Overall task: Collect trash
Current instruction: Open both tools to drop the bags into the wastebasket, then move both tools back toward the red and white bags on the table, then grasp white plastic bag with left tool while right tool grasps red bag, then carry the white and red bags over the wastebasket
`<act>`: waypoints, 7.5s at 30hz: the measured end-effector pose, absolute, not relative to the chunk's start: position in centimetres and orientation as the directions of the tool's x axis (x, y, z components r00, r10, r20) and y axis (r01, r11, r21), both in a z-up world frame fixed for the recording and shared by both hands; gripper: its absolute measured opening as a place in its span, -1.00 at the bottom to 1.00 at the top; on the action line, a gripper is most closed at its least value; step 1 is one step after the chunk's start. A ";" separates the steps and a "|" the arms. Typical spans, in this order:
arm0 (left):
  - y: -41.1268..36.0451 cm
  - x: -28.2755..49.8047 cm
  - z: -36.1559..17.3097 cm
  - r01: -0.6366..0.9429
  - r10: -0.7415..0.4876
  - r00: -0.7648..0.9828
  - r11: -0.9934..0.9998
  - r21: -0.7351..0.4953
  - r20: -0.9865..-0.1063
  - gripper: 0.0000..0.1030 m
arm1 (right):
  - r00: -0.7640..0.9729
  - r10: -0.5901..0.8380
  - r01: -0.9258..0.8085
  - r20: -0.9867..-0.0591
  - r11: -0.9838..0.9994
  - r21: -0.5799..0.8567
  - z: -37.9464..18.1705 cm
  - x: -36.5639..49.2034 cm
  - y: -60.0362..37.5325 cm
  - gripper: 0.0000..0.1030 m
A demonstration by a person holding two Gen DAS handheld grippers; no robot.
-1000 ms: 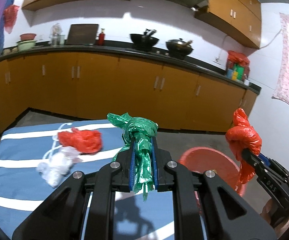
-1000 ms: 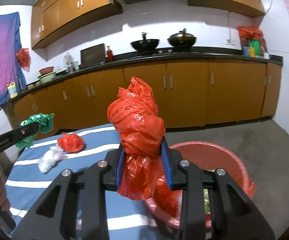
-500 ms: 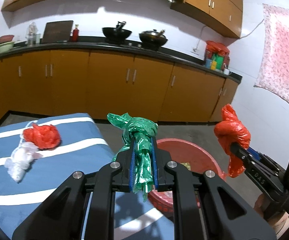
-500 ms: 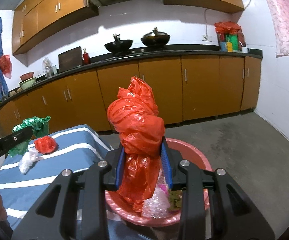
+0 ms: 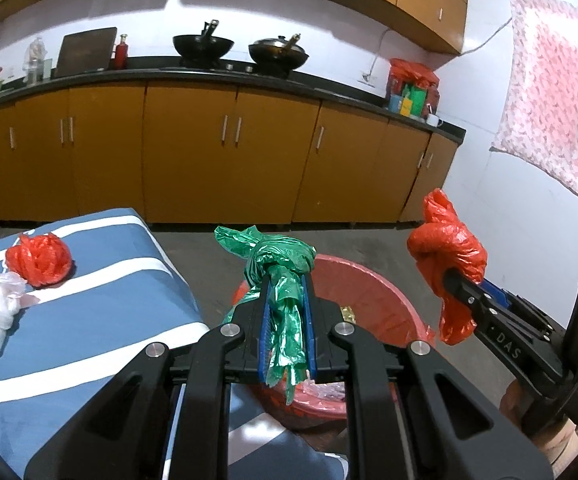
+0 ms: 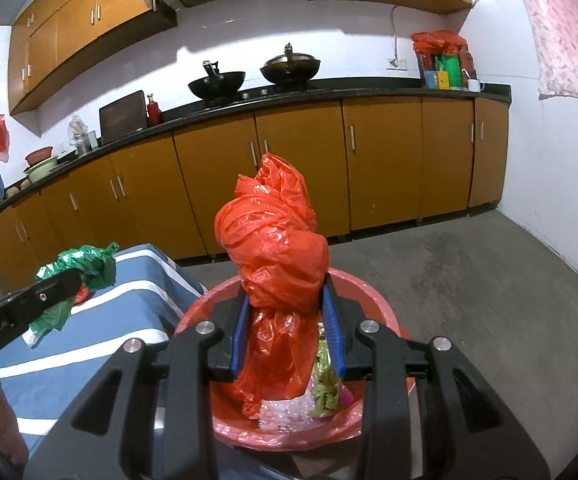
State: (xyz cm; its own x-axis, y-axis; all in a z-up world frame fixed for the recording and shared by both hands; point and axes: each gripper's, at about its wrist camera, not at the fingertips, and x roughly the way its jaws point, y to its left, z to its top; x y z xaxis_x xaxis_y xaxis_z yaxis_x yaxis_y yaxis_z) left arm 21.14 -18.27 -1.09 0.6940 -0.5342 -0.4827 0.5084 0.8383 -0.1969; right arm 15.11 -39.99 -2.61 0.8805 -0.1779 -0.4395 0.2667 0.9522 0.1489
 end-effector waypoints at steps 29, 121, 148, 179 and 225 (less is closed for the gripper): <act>-25.1 25.0 -6.2 0.558 -0.559 0.578 0.802 -0.211 -0.594 -0.35 | 0.857 -0.148 0.271 -0.495 0.944 0.187 -6.0 19.0 -43.1 -0.21; 19.6 28.9 -9.5 -0.202 0.060 0.771 0.967 -0.153 -0.634 -0.60 | 0.785 0.268 -0.277 -0.558 0.958 0.070 -7.5 37.5 -8.0 0.83; 21.9 31.8 -10.4 -0.286 0.110 0.761 0.941 -0.178 -0.639 -0.60 | 0.684 0.302 -0.372 -0.664 0.927 0.038 -10.4 43.1 -5.7 -0.59; 11.3 27.3 -3.0 -0.093 -0.029 0.831 0.977 -0.191 -0.555 -0.60 | 0.823 0.301 -0.289 -0.482 0.952 0.101 -0.5 25.7 -17.2 -0.66; -15.1 20.1 0.1 0.355 -0.365 0.766 0.926 -0.124 -0.530 -0.60 | 0.917 -0.099 0.168 -0.386 0.975 0.149 3.6 10.1 -39.7 -0.66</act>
State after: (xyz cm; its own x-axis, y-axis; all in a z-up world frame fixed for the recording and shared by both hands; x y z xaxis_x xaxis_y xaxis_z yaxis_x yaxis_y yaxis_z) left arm 20.08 -15.14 0.13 0.7658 -0.3647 -0.5297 0.3555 0.9264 -0.1239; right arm 10.08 -39.74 3.59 0.9173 -0.0989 -0.3857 0.1677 0.9745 0.1489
